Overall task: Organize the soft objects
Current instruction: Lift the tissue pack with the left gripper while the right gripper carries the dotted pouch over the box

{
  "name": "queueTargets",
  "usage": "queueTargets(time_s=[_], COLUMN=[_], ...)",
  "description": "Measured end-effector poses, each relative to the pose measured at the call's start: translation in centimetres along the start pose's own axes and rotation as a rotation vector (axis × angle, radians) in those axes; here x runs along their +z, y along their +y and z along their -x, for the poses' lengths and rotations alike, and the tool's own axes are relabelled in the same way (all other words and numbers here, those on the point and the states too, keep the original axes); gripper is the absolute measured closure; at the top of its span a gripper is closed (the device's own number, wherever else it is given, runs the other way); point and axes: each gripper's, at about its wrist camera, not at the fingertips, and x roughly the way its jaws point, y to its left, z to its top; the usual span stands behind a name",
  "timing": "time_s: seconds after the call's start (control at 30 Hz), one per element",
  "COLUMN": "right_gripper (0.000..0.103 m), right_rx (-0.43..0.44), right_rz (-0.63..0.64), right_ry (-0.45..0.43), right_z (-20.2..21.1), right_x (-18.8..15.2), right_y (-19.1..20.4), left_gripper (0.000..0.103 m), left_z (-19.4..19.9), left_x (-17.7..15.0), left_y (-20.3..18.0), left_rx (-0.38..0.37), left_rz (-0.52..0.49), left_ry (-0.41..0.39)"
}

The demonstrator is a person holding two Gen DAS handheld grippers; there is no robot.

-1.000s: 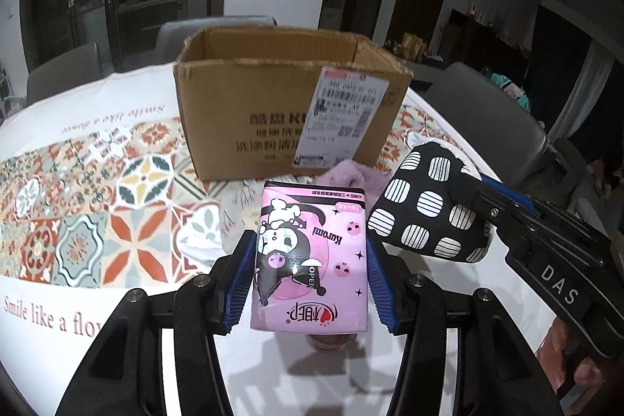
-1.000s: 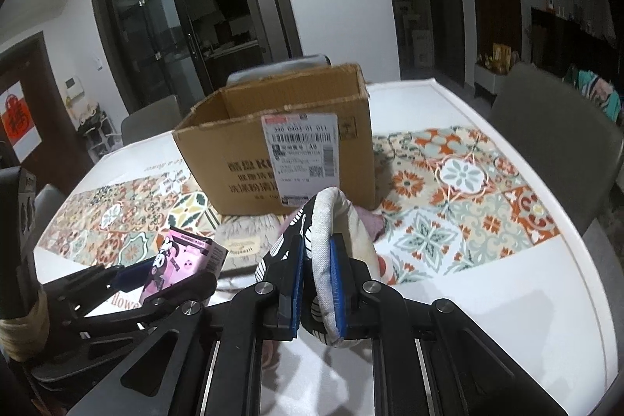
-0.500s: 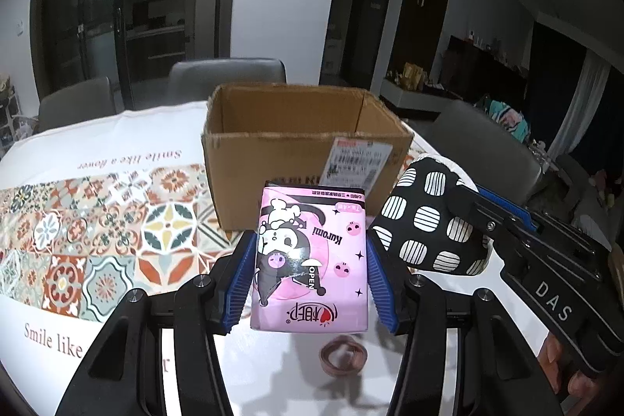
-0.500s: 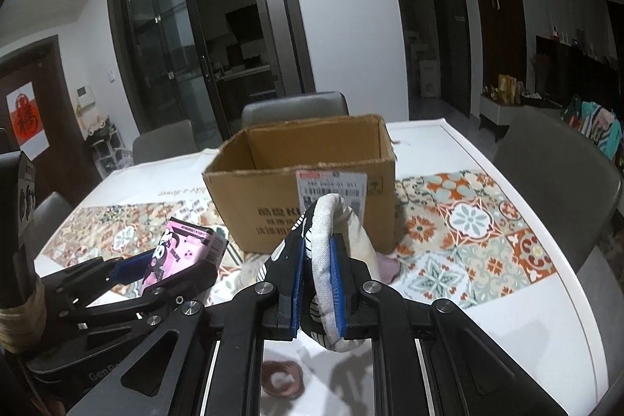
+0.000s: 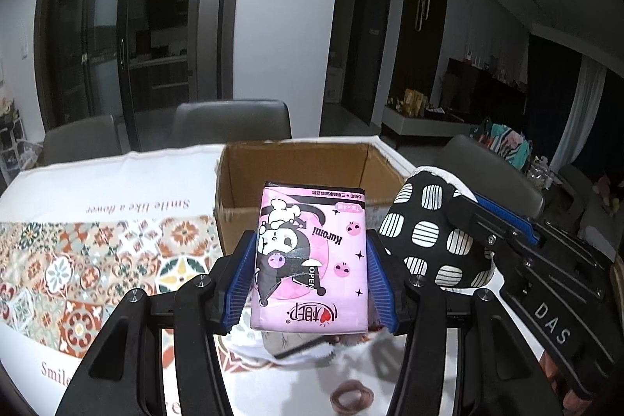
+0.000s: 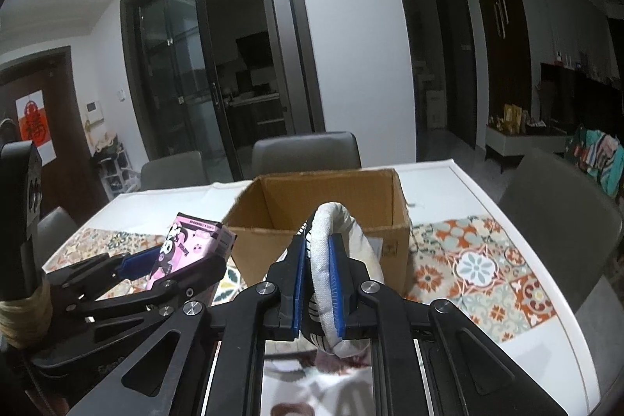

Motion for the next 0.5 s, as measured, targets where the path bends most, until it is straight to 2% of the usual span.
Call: queueTargets(time_s=[0.5], right_gripper=[0.090], right_rx=[0.004], right_rz=[0.021], right_ry=[-0.089], right_z=[-1.3], right_x=[3.8], right_y=[0.4], left_gripper=[0.050], left_z=[-1.1], left_x=[4.1], left_y=[0.4], left_rx=[0.020], left_rz=[-0.035], left_ry=[-0.070])
